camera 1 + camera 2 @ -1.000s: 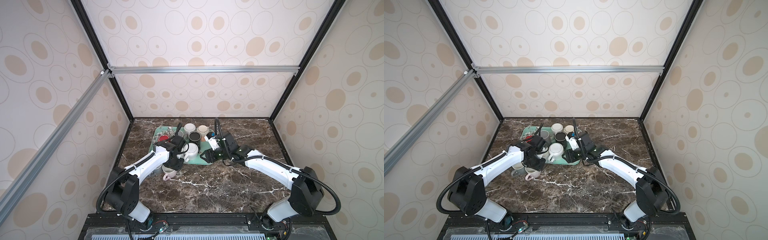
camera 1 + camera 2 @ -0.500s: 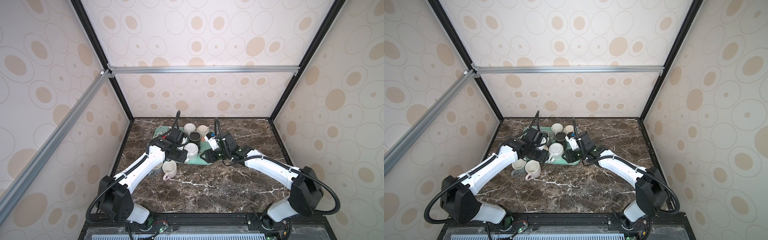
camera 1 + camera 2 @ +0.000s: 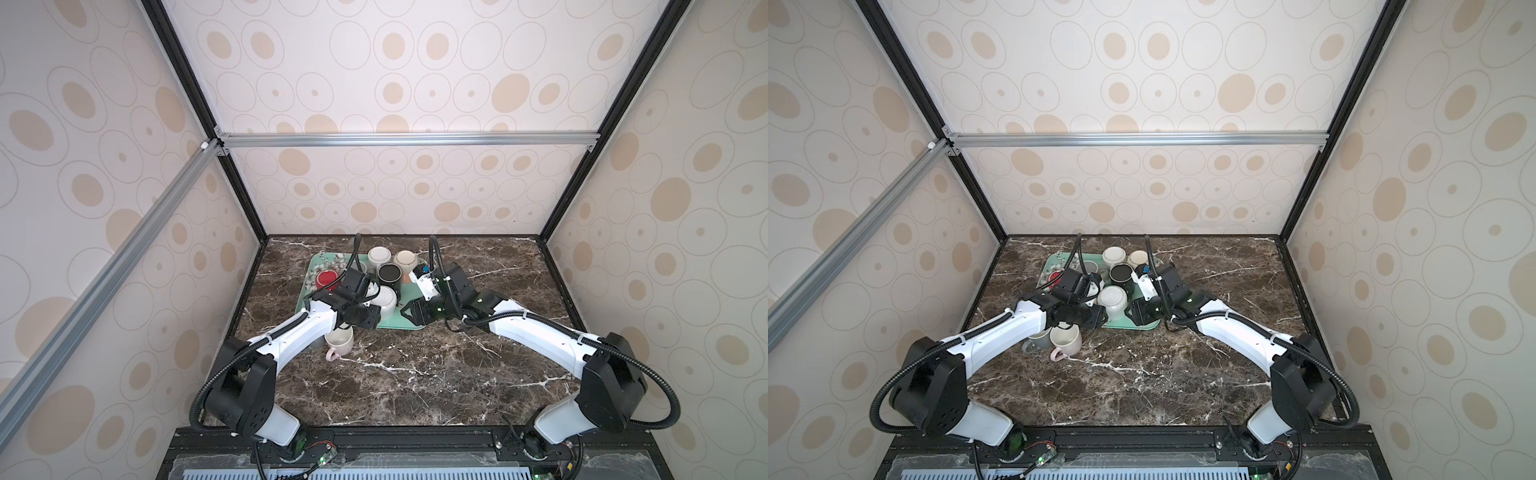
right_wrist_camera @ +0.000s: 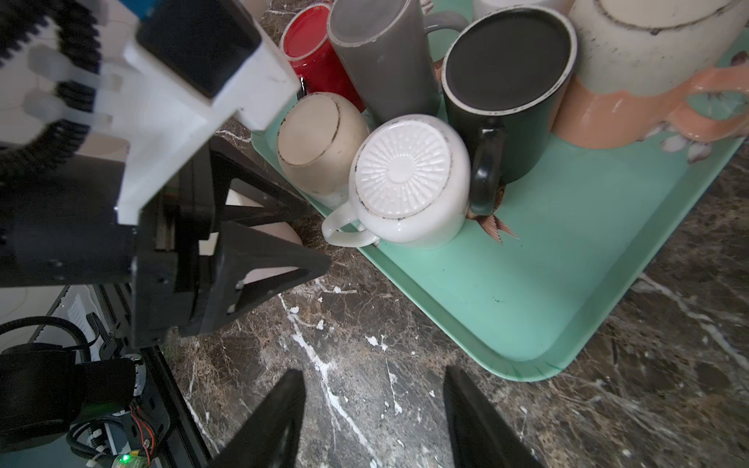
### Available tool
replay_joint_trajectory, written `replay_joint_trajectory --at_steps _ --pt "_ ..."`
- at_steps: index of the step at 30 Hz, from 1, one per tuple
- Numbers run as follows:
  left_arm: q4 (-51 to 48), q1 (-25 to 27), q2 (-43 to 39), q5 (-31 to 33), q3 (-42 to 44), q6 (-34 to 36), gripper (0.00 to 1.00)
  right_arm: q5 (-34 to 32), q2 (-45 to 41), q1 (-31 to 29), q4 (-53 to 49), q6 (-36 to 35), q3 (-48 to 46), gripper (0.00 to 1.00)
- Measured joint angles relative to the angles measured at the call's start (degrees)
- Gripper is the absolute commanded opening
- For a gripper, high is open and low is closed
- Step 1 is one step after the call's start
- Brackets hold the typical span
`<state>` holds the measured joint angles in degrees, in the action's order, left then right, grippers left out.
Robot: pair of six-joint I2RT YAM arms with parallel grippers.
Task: Turn the mug right side up
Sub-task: 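Open the left gripper and reach it to the upside-down white mug on the tray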
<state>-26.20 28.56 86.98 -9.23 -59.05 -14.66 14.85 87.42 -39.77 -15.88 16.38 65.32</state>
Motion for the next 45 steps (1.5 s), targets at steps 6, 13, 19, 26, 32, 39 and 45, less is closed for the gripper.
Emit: replay_joint_trajectory --at_steps 6,13,19,26,32,39,45 --pt "3.13 -0.07 2.36 -0.13 0.90 -0.48 0.51 -0.83 -0.20 0.00 -0.07 -0.28 -0.68 0.58" --pt "7.58 -0.07 3.65 0.11 3.23 -1.16 0.45 -1.75 -1.07 0.02 -0.74 -0.46 -1.38 0.58" --pt "10.29 -0.07 3.89 0.72 5.38 -2.05 0.31 -2.27 -2.36 0.02 -1.09 -0.44 -2.14 0.58" --pt "12.04 0.59 3.48 1.53 5.86 -2.49 0.01 -3.21 -3.87 0.02 -1.29 -0.42 -2.93 0.58" --pt "10.62 0.76 0.70 1.81 7.39 -2.54 0.00 -4.35 -4.96 0.02 -1.25 -0.31 -3.50 0.59" --pt "8.26 1.07 -4.13 1.75 8.13 -2.47 0.00 -5.62 -6.25 0.02 -1.03 0.07 -3.69 0.59" --pt "7.72 1.09 -9.60 1.55 8.33 -2.45 0.00 -6.88 -8.55 0.24 -0.04 0.48 -4.22 0.59"
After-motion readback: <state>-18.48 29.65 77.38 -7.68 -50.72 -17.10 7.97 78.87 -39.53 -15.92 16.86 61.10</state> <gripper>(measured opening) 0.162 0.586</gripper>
